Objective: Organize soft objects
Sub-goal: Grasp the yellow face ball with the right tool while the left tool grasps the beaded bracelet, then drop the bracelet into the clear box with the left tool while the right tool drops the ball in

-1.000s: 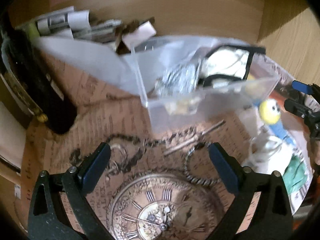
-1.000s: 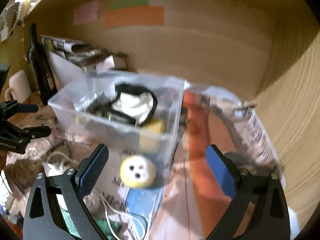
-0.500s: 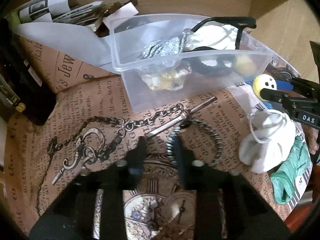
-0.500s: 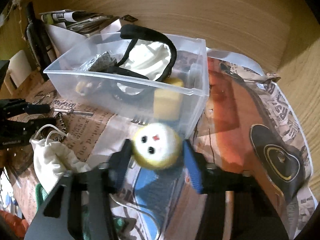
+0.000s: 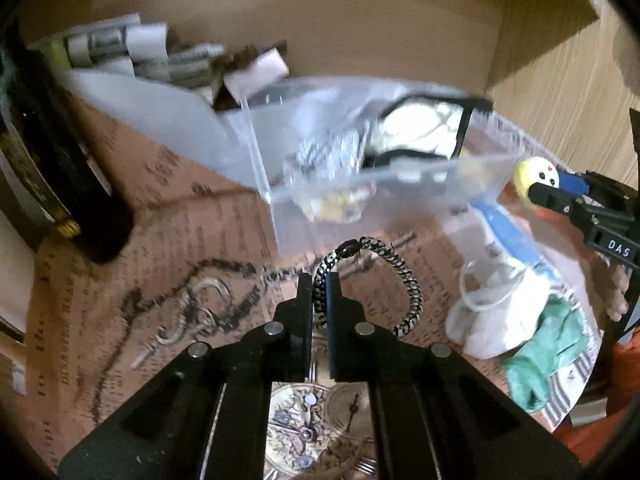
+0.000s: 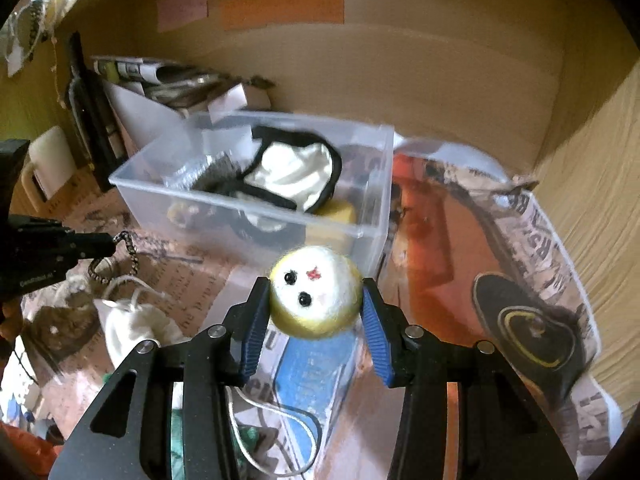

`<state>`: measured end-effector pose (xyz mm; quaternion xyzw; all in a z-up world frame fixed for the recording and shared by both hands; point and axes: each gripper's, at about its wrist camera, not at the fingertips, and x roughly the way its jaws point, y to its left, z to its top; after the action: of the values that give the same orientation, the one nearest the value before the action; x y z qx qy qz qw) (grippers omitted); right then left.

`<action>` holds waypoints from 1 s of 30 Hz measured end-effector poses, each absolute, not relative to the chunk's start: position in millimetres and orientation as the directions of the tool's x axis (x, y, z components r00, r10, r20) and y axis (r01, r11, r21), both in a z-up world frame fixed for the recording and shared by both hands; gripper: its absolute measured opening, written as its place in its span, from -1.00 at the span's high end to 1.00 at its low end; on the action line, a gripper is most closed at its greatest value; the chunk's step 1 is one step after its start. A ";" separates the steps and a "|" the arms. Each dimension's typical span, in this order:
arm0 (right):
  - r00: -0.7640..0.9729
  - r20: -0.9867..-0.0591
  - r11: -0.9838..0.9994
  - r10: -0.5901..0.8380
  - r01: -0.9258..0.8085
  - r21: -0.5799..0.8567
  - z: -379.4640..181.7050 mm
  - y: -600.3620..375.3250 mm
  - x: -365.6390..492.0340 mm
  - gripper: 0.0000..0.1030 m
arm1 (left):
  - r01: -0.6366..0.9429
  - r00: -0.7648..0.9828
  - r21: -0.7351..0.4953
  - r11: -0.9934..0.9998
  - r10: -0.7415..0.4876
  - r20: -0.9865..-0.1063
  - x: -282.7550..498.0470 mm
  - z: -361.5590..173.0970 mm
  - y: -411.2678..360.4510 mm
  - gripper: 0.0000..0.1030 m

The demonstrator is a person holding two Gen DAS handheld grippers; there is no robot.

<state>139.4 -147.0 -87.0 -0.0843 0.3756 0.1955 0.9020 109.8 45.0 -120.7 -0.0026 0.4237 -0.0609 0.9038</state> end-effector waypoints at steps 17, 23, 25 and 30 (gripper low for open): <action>0.744 -0.593 0.922 0.310 -0.387 -0.004 -45.7 -141.5 155.4 0.19 | 0.032 0.762 -0.061 0.998 -0.064 -0.645 141.5 -60.0 64.4 0.90; 0.714 -0.633 0.921 0.299 -0.389 -0.004 -59.1 -137.4 173.8 0.19 | 0.009 0.747 -0.044 0.999 -0.036 -0.664 165.3 -73.9 60.9 0.90; 0.705 -0.645 0.922 0.295 -0.388 -0.003 -63.9 -136.3 178.3 0.19 | 0.009 0.737 -0.040 0.999 -0.034 -0.675 172.9 -79.1 58.7 0.90; 0.682 -0.672 0.923 0.288 -0.385 0.005 -74.8 -134.1 188.9 0.19 | 0.004 0.723 -0.009 1.000 -0.009 -0.691 190.4 -91.7 50.9 0.90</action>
<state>188.9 -134.1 -74.8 -0.0683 0.3537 0.1840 0.9145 190.4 50.9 -91.7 -0.0033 0.3721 -0.0034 0.9282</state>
